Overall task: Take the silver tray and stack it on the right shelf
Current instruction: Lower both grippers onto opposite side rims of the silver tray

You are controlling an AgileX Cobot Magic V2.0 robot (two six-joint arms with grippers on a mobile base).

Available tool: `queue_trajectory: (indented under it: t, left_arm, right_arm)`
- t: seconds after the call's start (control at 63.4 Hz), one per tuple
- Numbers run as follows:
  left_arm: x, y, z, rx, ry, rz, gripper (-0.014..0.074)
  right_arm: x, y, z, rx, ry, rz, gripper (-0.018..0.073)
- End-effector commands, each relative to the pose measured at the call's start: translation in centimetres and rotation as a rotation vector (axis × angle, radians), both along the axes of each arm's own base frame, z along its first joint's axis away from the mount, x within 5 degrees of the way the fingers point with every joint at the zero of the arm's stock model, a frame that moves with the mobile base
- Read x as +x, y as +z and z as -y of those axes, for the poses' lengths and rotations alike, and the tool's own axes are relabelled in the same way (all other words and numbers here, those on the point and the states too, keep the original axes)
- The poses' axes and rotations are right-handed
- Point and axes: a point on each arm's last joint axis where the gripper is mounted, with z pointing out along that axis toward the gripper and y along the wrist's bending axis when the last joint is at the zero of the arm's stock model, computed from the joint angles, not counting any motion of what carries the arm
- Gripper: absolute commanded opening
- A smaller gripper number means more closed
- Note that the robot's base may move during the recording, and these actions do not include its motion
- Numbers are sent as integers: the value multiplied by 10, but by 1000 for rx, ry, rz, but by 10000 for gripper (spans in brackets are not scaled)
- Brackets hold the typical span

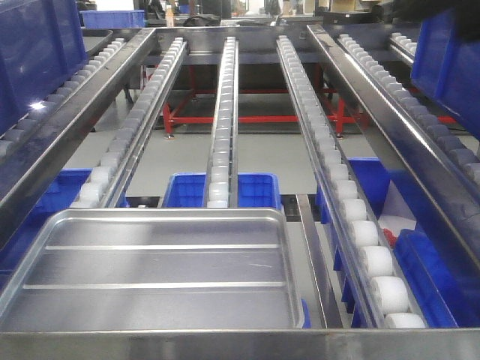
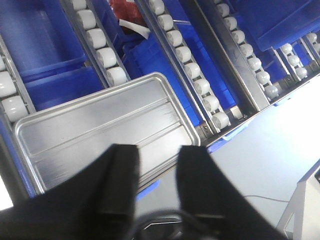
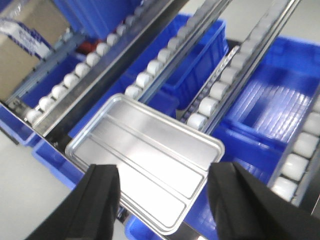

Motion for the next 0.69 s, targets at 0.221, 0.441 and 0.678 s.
queue_trajectory:
  t: [0.221,0.441,0.678]
  left_arm:
    - [24,11,6,-100,73,41,305]
    - [38,12,-1,45,124,-9,300]
    - [37,6,-14,195,211,-105,296]
  right_arm:
    - [36,9,-29,55,-37,-62,488]
    - [60,2,-56,-124,19,-303,488]
    - [87,-20,-75,-219,-27,-452,487]
